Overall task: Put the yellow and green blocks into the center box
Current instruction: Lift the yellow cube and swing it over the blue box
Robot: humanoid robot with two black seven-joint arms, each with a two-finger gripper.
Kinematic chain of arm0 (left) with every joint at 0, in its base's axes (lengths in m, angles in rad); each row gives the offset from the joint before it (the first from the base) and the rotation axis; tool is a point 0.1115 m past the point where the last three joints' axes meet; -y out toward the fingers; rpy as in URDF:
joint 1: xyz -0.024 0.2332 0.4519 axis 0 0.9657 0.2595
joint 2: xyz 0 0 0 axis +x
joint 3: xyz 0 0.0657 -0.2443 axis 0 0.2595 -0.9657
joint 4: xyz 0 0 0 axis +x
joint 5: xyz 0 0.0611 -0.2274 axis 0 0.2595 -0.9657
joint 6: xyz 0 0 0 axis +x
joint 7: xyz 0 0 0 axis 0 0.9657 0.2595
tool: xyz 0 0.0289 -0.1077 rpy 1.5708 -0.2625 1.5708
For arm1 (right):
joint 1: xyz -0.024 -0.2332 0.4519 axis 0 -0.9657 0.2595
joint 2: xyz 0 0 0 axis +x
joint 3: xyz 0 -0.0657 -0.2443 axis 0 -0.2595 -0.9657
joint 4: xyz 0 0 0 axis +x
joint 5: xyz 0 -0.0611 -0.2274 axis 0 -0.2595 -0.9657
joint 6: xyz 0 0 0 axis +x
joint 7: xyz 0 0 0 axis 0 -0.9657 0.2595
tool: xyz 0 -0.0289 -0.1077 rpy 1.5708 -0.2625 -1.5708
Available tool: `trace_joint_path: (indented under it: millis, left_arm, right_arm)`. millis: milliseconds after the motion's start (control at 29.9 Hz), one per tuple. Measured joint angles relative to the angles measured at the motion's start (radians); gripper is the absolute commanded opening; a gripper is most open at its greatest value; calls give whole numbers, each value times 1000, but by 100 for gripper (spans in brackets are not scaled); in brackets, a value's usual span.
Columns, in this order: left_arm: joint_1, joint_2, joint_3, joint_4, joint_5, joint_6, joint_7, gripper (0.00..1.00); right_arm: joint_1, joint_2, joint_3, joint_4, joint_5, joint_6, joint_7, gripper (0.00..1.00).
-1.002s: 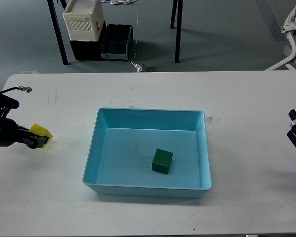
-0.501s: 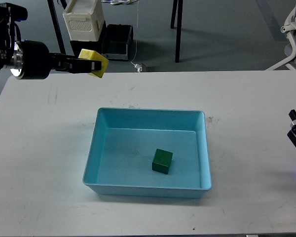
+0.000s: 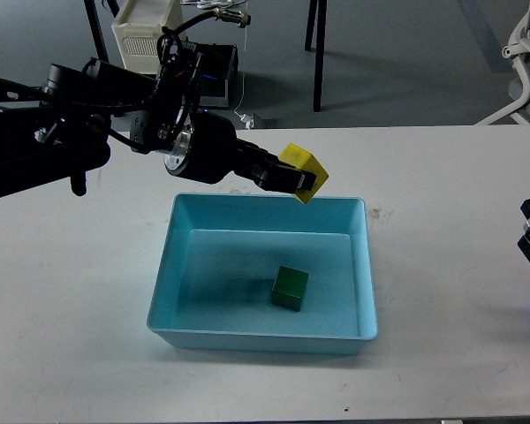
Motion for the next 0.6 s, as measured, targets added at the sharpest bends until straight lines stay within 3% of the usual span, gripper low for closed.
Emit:
trace_joint_path:
  millis: [167, 301, 401, 535, 601]
  left_arm:
    - [23, -56, 77, 64, 100, 0, 1, 12]
    - [44, -77, 99, 87, 131, 0, -1, 26]
    - [56, -79, 101, 88, 133, 0, -6, 56]
    - [78, -81, 101, 93, 127, 0, -19, 77]
    - [87, -84, 101, 101, 124, 0, -22, 81]
  right_arm:
    - [1, 1, 1, -2, 0, 0, 0, 100]
    - [2, 1, -1, -10, -1, 0, 0, 100]
    - [2, 1, -2, -11, -1, 0, 0, 100]
    - [2, 0, -2, -13, -1, 0, 0, 100]
    - [2, 0, -2, -13, -1, 0, 0, 100]
